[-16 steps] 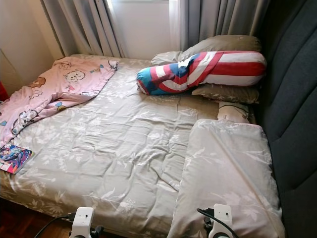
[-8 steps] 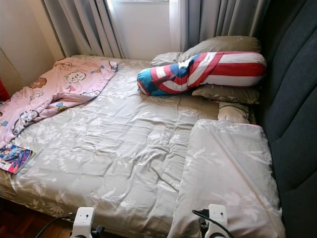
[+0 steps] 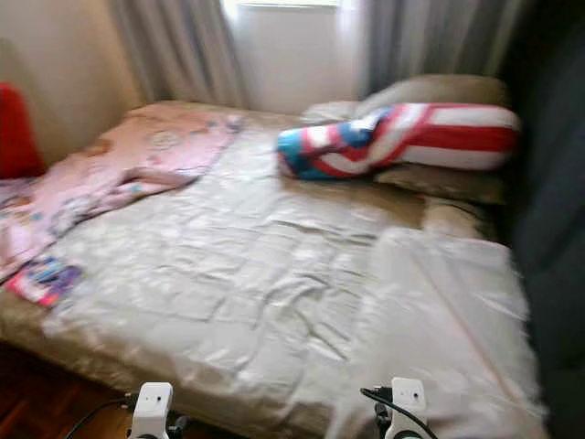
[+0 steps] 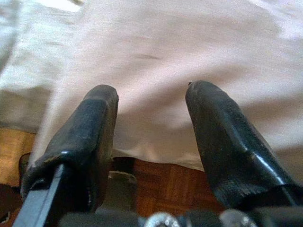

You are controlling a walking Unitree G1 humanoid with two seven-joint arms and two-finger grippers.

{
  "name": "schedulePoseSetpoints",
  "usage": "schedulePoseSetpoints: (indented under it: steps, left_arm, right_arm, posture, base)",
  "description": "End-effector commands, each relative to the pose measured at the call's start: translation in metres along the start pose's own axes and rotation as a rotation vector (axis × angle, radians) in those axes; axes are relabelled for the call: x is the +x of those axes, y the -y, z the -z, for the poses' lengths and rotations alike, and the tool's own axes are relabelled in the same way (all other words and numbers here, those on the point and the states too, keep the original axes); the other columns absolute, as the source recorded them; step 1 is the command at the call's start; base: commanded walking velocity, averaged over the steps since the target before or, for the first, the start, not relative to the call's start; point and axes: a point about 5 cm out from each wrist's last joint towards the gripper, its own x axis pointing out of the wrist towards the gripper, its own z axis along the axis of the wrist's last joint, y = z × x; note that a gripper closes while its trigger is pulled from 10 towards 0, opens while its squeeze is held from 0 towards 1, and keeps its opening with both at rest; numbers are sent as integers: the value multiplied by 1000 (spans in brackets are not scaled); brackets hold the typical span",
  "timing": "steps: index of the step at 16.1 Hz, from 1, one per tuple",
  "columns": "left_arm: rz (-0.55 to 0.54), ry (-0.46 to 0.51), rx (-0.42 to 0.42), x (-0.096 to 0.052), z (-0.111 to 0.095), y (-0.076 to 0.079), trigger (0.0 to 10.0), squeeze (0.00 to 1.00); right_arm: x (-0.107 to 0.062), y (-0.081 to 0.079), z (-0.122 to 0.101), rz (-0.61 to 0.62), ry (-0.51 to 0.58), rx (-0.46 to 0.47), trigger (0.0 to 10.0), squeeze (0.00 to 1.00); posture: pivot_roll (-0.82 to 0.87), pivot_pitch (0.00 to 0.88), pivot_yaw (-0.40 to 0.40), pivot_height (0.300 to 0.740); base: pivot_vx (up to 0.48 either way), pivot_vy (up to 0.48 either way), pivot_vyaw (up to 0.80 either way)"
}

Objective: Clean up the room

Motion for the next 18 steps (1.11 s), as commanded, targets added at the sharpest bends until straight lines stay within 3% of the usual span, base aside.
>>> schedulePoseSetpoints:
  steps: [1, 18]
  left_arm:
    - [-25, -30, 6, -2, 6, -8, 10000, 0]
    - [-31, -25, 7, -3, 6, -15, 10000, 0]
  right_arm:
    - [-2, -4, 9, -10, -31, -1, 10000, 0]
    - [-2, -4, 10, 26, -44, 72, 10000, 0]
  posture:
    - [-26, 0, 23, 740]
    - [-22, 0, 49, 740]
  base:
    - [0, 424, 0]
    - [0, 409, 0]
